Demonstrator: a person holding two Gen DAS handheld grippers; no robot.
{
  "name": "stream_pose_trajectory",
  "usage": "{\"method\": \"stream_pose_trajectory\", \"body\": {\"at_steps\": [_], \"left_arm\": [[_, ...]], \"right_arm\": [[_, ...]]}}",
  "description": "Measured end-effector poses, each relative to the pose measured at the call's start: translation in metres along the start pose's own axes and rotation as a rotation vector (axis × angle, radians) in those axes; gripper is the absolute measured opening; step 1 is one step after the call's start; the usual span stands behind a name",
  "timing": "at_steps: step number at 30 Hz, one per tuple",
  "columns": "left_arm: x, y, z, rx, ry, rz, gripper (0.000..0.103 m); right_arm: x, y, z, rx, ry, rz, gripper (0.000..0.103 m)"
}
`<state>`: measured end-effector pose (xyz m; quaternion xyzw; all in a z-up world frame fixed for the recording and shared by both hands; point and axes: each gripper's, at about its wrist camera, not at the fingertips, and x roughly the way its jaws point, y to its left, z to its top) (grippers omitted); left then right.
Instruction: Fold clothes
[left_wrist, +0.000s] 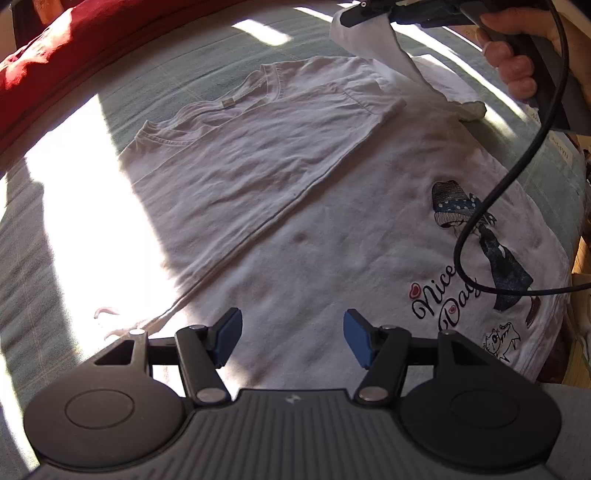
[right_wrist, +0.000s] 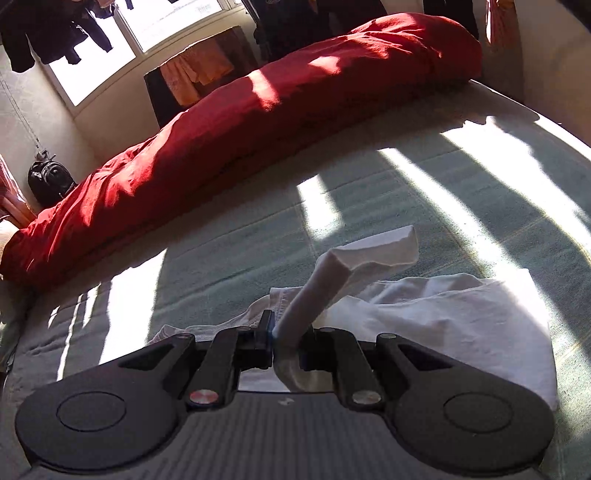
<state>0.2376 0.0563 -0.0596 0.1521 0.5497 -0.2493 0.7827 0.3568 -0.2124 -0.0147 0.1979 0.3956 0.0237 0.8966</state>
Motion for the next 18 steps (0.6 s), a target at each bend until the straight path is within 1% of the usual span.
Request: {"method": "stream_pose_trajectory", "body": {"at_steps": [3,8,18], "left_arm": [[-0.001,0.003,-0.007,-0.011,0.010,-0.018,0.062],[-0.002,0.006,-0.017,-0.012,0.016,-0.025,0.062],[-0.008,0.022,-0.039,-0.053,0.017,-0.016,0.062]], "right_arm": [[0.005,0.017,-0.004,-0.048,0.000,-0.006,0.014],[0.012,0.046,-0.014,-0.145,0.006,-0.021,0.014],[0.025,0.093,-0.037,-0.275,0.046,0.011,0.014]]}}
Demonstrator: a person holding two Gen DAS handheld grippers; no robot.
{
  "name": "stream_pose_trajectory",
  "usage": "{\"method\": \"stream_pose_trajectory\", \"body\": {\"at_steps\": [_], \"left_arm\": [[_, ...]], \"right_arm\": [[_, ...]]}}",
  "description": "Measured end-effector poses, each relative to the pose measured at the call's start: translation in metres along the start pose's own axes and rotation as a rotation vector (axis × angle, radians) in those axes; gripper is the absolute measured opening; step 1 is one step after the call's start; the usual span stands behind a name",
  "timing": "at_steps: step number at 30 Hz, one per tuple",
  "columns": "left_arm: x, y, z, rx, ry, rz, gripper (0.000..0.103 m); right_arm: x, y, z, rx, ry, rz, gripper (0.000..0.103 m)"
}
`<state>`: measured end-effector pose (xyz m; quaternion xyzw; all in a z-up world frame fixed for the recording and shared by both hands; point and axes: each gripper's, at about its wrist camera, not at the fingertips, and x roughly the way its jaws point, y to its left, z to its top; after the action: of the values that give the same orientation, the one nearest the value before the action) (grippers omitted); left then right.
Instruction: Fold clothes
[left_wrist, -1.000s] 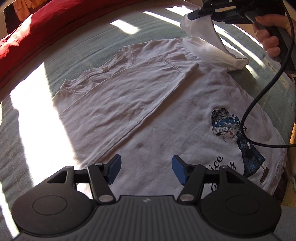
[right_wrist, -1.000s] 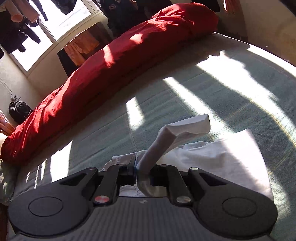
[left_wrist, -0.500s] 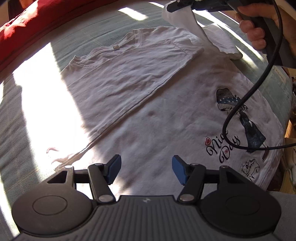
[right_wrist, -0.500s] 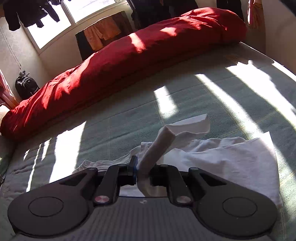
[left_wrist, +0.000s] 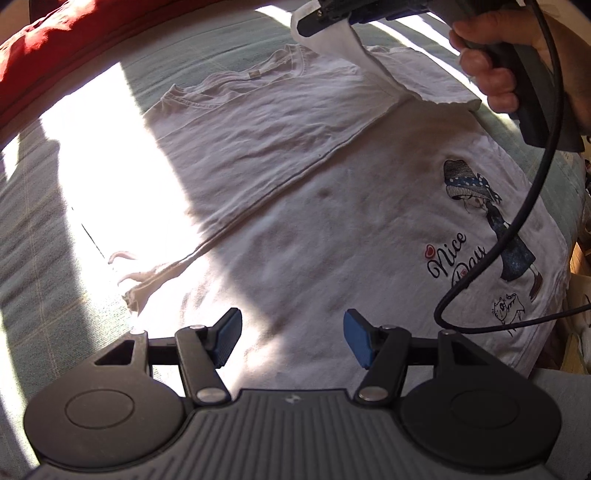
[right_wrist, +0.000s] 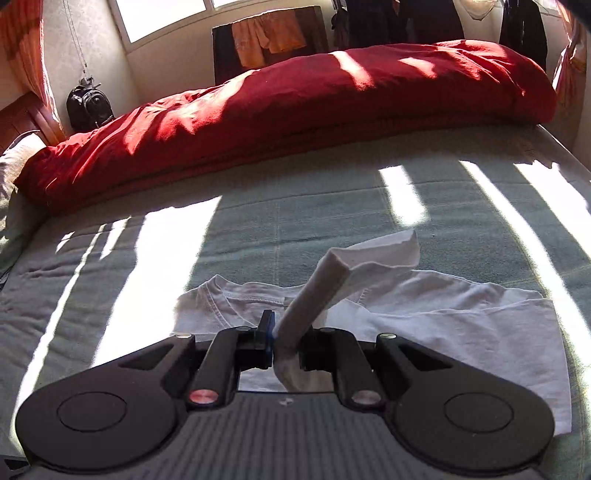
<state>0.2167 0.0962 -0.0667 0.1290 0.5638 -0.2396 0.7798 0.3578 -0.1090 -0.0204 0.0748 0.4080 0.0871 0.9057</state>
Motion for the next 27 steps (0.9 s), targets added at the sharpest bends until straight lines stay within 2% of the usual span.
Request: {"method": "stream_pose_trajectory", "body": {"at_steps": [5,12,19,27], "left_arm": [[-0.002,0.005,-0.007,-0.011,0.003,0.002,0.062],[-0.003,0.007,-0.010,-0.026,0.004,-0.002,0.062],[-0.004,0.014,-0.016,-0.045,0.006,-0.001,0.062],[-0.002,0.020,-0.023,-0.059,0.012,0.002,0.062]], "right_arm": [[0.002,0.030,-0.004,-0.131,-0.006,-0.011,0.014],[0.011,0.067,-0.010,-0.245,0.011,0.032,0.014],[0.030,0.105,-0.033,-0.432,0.074,0.047,0.014],[0.049,0.116,-0.053,-0.488,0.144,0.048,0.014]]}}
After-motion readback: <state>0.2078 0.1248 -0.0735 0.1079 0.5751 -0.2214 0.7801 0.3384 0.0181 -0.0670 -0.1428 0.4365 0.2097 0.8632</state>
